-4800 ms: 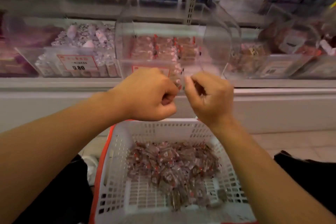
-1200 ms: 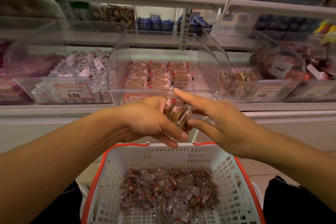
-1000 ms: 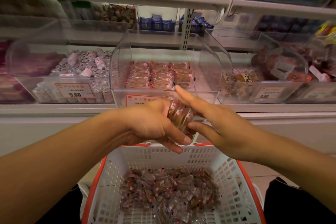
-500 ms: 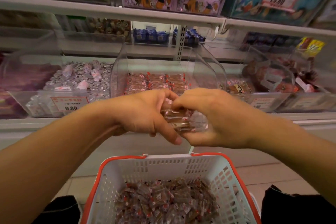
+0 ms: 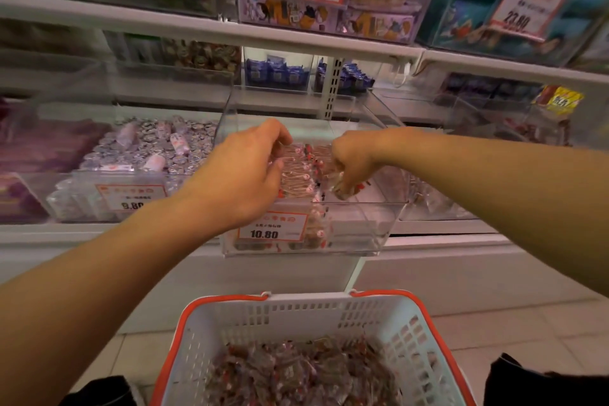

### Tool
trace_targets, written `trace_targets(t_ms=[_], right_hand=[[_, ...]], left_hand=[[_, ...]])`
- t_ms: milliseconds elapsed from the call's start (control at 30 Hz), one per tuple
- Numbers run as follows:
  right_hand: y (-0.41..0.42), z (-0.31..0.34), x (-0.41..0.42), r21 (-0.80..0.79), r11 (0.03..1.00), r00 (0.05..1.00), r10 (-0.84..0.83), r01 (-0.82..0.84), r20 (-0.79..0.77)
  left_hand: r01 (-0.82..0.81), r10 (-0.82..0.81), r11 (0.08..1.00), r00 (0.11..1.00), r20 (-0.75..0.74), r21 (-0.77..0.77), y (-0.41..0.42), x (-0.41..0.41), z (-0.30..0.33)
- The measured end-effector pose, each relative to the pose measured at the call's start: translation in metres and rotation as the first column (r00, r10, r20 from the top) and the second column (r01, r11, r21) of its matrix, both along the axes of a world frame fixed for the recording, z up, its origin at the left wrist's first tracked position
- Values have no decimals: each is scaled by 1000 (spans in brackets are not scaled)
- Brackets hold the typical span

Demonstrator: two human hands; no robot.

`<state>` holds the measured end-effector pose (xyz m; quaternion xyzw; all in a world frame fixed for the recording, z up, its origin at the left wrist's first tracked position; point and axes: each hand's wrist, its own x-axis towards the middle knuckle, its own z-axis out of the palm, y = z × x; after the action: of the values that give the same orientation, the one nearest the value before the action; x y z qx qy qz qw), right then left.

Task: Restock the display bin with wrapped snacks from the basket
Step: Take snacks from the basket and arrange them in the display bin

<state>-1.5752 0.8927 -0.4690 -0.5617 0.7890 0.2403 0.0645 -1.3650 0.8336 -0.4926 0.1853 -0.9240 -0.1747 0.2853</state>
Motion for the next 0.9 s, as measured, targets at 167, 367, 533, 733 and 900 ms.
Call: trace_targets(t_ms=[167,367,533,733,900], right_hand=[[-5,-6,-2,-70,998,999,8,-6,36],[-6,1,-8,-95,995,996,-36,44,81],[-3,12,-5,-106,994,998,-35,40,50],[1,6,-3,-127,992,999,-1,8,54],[6,-14,-4,-12,999,988,34,-36,-149]], left_hand=[[26,-26,1000,999,20,7,1,3,-2],[27,-28,1000,997,70,6,4,4,-8],[22,-22,1000,998,67,-3,2,3,-9],[20,-16,999,995,93,-36,2,1,-10],[20,-18,1000,995,103,-20,2,-2,-12]])
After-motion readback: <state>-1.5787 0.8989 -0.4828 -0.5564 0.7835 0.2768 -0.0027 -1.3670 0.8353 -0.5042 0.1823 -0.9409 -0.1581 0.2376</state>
